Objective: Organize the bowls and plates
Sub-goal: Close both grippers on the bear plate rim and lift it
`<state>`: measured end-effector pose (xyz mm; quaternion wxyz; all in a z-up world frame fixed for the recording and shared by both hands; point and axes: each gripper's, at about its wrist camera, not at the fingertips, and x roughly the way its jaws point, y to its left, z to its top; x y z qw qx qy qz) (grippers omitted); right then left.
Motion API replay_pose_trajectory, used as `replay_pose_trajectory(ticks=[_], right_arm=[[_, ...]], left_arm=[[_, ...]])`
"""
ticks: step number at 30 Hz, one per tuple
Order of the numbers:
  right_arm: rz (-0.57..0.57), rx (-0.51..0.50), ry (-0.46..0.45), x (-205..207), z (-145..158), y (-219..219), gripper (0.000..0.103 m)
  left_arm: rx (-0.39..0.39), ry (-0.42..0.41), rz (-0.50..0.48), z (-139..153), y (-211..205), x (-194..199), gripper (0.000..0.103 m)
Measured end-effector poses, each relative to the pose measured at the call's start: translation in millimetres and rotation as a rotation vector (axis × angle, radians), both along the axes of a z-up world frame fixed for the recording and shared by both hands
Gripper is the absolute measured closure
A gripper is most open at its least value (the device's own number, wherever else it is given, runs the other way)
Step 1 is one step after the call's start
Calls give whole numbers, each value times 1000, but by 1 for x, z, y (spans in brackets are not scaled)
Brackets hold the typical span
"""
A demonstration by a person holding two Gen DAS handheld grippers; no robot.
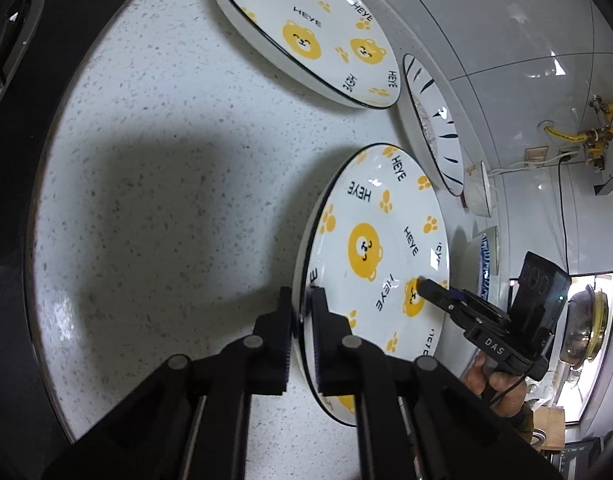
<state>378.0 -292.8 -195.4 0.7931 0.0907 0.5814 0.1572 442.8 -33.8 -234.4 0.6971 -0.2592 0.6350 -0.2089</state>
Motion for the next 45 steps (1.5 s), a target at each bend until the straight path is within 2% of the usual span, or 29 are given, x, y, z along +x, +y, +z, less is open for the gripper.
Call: replay_pose_trajectory(ticks=[3,8,14,18,24,31,38,45], right_arm=[[-1,1,-13,-8,3,2,87],[-9,15,-60,-29,23,3,87],[-25,-12,-106,-68,51,21,88],[-21,-26,-112,-99,59,40,88],[-27,-28,-50,-131,37,59,88],[-82,-42,28,-136,1,59,88],[-96,-67,16,-139,0,61,88],[-96,-76,17,-141,-1,66,88]], left_arm=[[29,-14,0,6,-3,-6,94],[73,-86,-12,33,-7,-28,94],[47,-125,-33,57,4,-62,93],[29,-132,-46,66,19,-90,93],[48,-83,-81,50,37,-129,93],[87,-18,-128,16,34,-137,92],[105,-33,-170,14,33,-139,92],[148,-107,-196,21,28,-147,88]])
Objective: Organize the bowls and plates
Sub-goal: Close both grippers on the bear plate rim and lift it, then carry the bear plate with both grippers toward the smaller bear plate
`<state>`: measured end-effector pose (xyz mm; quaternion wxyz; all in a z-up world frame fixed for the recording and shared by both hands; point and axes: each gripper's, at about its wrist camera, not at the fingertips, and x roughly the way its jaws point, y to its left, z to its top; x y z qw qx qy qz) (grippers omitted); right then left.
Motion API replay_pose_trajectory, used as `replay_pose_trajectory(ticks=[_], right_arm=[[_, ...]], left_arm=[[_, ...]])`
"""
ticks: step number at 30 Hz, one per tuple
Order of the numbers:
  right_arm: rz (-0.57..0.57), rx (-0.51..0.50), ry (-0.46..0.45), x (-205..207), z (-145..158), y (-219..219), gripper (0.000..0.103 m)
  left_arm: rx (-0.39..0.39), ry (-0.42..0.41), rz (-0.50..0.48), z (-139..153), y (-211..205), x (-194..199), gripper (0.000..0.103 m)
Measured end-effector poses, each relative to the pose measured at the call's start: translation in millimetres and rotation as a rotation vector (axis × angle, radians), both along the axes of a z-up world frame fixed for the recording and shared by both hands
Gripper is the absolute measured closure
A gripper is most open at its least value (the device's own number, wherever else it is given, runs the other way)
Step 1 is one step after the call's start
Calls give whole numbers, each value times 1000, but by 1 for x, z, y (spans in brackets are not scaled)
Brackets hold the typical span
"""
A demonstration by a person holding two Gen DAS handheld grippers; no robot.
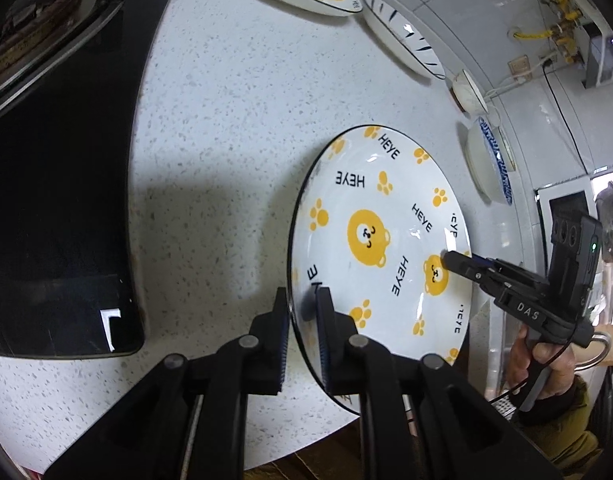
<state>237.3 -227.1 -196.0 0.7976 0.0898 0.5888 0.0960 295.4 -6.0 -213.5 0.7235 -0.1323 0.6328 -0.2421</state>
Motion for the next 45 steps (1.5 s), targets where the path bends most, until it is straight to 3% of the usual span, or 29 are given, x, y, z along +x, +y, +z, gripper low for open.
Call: replay_pose_trajectory(ticks=[2,10,14,25,30,35,41,45], right_arm=[[2,-5,-2,0,1,0,88],[3,-7,-11,0,1,3,88],[-4,-8,-16,-1,1,4,88],[12,36,-9,4,2,-5,85],[31,39,-51,20,20,-16,65],[78,101,-87,57,39,-18,51],[100,271,-35,112,39,-13,46],[96,298,-10,144,35,-1,43]], left_arm=[[-17,-17,-14,1,-1,-2,81],[0,-43,-48,3,-5,-2,80],[5,-45,-30,4,-1,-1,80],[9,-110,27,31,17,9,65],[10,-117,61,51,21,30,49],[16,-103,111,64,22,66,42],[46,-95,125,69,13,116,40],[77,-84,155,62,15,154,40]])
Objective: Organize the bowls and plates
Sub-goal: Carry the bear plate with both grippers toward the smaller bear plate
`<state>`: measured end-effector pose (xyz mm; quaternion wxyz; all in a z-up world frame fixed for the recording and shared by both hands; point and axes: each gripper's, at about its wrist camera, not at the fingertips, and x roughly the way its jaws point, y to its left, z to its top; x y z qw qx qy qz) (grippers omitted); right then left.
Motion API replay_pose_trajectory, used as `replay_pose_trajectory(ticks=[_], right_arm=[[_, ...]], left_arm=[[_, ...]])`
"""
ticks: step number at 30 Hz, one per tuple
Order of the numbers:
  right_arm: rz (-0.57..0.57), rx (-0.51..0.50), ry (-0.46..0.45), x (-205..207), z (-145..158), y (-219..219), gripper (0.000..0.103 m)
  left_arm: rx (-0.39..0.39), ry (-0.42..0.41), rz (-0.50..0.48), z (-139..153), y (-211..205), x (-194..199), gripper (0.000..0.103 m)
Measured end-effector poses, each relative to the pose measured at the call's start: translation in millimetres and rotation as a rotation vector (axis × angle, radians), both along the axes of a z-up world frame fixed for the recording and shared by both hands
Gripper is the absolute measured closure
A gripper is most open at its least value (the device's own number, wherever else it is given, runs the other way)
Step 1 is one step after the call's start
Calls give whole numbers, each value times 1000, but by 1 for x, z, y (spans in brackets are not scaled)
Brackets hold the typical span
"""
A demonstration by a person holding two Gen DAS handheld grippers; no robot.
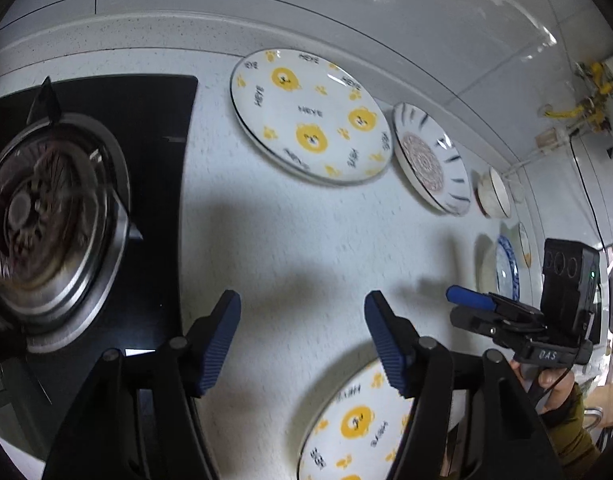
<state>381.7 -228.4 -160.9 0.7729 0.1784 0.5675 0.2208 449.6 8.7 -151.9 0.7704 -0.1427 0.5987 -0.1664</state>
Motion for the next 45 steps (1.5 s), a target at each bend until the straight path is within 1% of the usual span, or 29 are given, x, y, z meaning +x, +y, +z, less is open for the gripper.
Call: replay_pose_trajectory(ticks=[3,5,8,10,12,17,21,24,26,27,31,33,34,36,37,38,39,40,41,42,43,45], right_arm=[[-41,-1,-1,23,-2,3,38],[-63,19,13,38,-5,2,38],[-85,8,17,59,-13,5,38],[-107,31,27,68,-17,4,38],[-123,49,31,76,-22,6,38],[-153,58,28,98,-30,10,38],[-176,70,10,115,-33,10,38],[-184,91,16,124,-39,12,38],[-180,93,13,127,-43,14,38],[-180,107,4,124,-40,12,38],[-195,141,-12,133,-43,14,38],[-207,147,-22,135,-43,14,42],[-215,151,-22,135,-44,13,44],[-233,159,-16,138,-45,12,47],[-239,160,-14,138,-46,10,47],[-242,155,-10,138,-45,10,48],[-242,147,-9,137,-44,10,49],[-242,136,-9,137,-43,11,50],[-240,122,-7,137,-42,12,53],[-240,109,-3,137,-43,11,59],[-242,98,4,138,-44,9,64],[-242,76,18,138,-47,2,84]], left_arm=[[10,2,25,-8,4,33,40],[34,1,35,-14,5,52,40],[70,15,53,-27,7,80,40],[74,30,56,-36,6,99,40],[95,35,64,-44,8,113,40],[114,30,69,-54,11,146,40],[104,29,51,-61,8,168,40],[100,35,30,-69,5,181,40],[93,18,27,-69,4,188,40],[80,27,21,-70,4,193,40],[60,13,7,-69,0,205,42],[54,3,-3,-69,-3,210,44],[50,-5,-11,-69,-4,213,47],[43,-8,-10,-71,-5,217,69],[45,-9,5,-71,-3,219,70],[49,-6,19,-72,-3,220,74],[63,-6,29,-72,-1,222,79],[74,-5,35,-72,1,222,83],[70,-6,42,-73,3,223,84],[65,-6,50,-74,5,221,84],[68,-7,53,-73,8,220,84],[61,1,69,-74,13,215,85]])
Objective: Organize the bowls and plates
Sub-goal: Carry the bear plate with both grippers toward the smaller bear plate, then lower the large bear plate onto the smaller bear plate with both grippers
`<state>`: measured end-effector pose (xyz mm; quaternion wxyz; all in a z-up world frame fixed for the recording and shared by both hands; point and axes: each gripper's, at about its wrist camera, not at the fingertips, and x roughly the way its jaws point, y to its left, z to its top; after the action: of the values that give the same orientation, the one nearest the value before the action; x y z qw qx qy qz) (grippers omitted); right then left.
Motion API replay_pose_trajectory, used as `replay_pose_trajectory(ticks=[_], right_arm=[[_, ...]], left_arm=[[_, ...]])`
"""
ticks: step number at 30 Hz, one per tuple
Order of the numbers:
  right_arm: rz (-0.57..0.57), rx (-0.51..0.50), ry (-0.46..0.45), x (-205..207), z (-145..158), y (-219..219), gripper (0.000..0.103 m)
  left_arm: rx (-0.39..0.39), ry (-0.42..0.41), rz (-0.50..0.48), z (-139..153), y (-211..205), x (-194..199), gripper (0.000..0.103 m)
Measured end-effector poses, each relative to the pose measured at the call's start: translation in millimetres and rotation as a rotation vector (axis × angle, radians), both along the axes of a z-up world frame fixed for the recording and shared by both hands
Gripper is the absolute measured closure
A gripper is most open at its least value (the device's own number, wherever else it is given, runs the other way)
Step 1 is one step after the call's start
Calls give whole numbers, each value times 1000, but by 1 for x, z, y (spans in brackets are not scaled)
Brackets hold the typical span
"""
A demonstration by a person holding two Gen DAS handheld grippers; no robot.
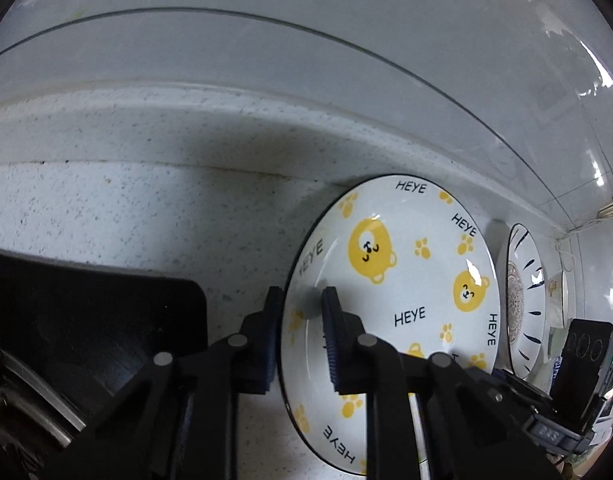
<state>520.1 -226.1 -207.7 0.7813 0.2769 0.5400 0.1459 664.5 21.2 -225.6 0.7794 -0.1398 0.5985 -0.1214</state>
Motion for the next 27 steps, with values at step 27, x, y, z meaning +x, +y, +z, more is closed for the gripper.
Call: replay_pose_trajectory(ticks=[27], right_arm=[[221,-113,13,-72,12,-50,90]], left_arm=[[-96,55,-25,17,-22,-177,90]])
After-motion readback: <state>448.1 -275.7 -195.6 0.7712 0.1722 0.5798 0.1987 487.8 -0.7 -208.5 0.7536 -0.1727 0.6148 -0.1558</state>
